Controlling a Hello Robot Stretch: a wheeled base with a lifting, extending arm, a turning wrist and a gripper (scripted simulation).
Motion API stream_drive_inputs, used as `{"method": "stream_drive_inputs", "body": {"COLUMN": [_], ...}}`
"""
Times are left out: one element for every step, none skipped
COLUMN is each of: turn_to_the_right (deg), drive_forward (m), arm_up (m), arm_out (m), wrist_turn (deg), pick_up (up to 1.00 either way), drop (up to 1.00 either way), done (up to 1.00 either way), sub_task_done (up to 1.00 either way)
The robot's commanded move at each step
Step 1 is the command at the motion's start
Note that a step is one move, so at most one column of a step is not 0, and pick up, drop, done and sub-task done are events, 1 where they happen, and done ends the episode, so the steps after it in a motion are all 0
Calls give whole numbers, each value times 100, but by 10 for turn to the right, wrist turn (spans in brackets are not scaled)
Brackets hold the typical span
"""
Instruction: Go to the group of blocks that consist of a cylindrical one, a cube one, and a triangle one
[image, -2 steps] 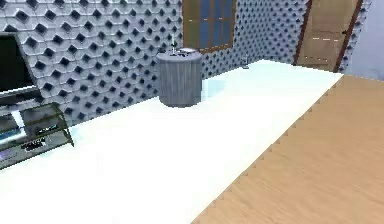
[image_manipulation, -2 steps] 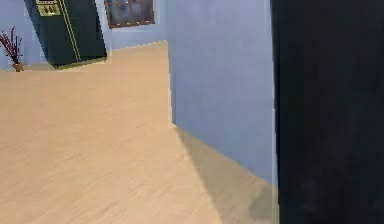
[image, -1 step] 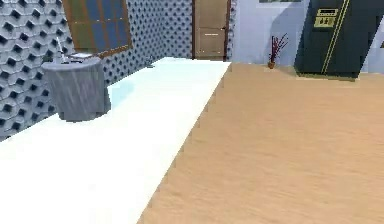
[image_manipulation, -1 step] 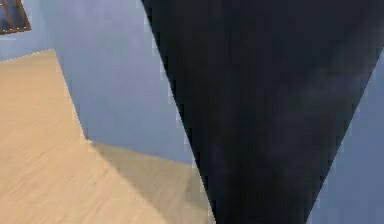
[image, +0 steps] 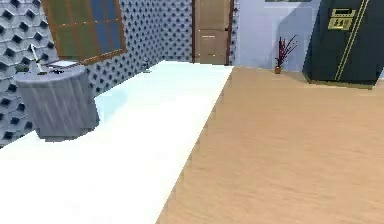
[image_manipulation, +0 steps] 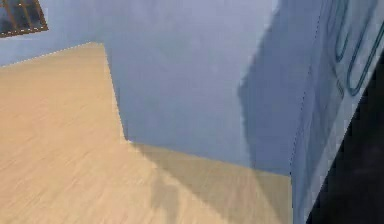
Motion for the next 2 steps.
{"method": "stream_drive_inputs", "body": {"turn_to_the_right": [-450, -420], "drive_forward": [0, 0], "arm_up": [0, 0], "arm_out": [0, 0], "wrist_turn": [0, 0], "pick_up": [0, 0], "drop": [0, 0], "done": [0, 0], "sub_task_done": [0, 0]}}
